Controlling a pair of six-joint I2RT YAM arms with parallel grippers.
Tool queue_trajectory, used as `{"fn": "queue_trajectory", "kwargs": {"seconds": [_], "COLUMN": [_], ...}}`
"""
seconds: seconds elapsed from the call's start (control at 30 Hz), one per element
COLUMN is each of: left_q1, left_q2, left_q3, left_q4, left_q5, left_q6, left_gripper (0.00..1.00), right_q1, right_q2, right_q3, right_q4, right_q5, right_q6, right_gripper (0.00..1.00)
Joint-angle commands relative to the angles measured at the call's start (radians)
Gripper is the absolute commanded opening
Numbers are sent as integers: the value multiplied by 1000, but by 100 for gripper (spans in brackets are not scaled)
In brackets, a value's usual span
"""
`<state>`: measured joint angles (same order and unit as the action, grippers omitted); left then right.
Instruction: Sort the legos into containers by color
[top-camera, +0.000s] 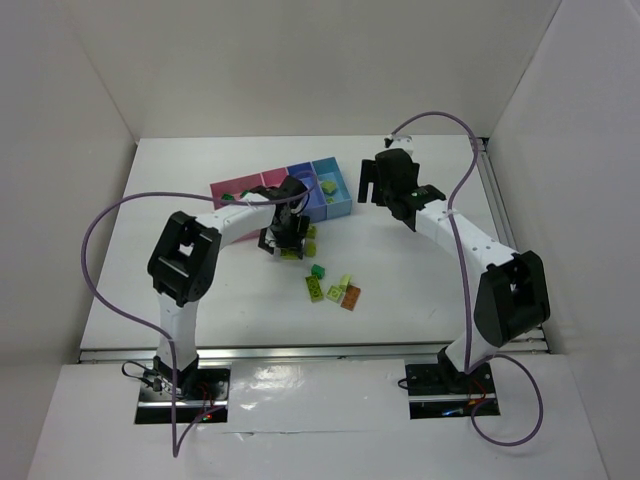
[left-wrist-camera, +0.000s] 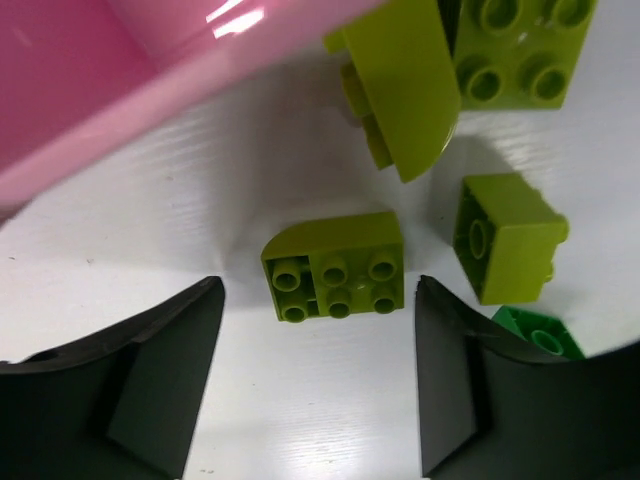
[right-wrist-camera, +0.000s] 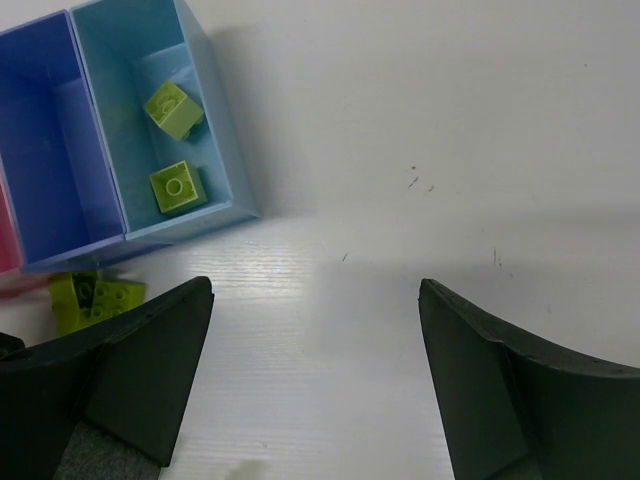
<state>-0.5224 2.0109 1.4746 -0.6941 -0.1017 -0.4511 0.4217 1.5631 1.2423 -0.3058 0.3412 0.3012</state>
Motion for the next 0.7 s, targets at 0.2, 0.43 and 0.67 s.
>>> {"fn": "queue_trajectory", "kwargs": {"seconds": [0.2, 0.43, 0.67], "left_q1": [5, 5, 5], "left_q2": [71, 62, 52], "left_q3": [115, 125, 90], "left_q4": [-45, -85, -77], "left_q5": [-24, -56, -47], "left_q6": [-76, -87, -107], "left_gripper": [75, 72, 71], "right_q1": [-1, -1, -1], "right_q2": [-37, -37, -28], "right_q3": [-3, 8, 19], "right_q4": [14, 5, 5], "right_q5": [-16, -25, -34], "right_q6": [15, 15, 15], "right_gripper": [90, 90, 90]}}
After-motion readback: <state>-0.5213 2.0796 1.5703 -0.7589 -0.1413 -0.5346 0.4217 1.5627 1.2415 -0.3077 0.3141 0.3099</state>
